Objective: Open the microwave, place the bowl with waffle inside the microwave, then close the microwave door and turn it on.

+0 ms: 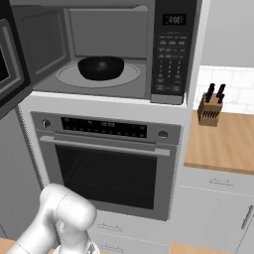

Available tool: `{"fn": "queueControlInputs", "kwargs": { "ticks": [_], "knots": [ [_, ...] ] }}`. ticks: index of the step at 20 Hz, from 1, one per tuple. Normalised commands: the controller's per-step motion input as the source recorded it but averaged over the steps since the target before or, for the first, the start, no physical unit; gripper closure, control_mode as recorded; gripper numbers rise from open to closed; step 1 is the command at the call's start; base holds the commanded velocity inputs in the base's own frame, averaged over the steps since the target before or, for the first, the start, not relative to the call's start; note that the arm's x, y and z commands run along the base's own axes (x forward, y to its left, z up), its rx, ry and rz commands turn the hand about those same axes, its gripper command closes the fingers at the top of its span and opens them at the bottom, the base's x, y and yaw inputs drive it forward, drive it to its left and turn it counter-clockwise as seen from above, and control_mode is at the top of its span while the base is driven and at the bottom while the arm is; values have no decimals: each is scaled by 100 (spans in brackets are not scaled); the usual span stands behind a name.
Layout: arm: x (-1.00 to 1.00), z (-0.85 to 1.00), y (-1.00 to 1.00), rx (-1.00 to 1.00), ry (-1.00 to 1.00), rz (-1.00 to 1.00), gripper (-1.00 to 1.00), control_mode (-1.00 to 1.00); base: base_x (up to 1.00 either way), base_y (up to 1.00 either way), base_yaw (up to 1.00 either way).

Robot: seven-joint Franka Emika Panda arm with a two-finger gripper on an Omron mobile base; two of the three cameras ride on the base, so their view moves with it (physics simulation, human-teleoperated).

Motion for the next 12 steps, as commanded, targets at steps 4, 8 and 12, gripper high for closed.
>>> {"fn": "queueControlInputs", "kwargs": {
  "ticks": [4,8,12],
  "knots": [
    [100,-100,49,7,-20,-9,-100,-100,0,0,0],
    [100,-100,28,9,-20,-7,-100,-100,0,0,0],
    [100,-100,6,0,-14,-2,-100,-100,0,0,0]
  ]
}}
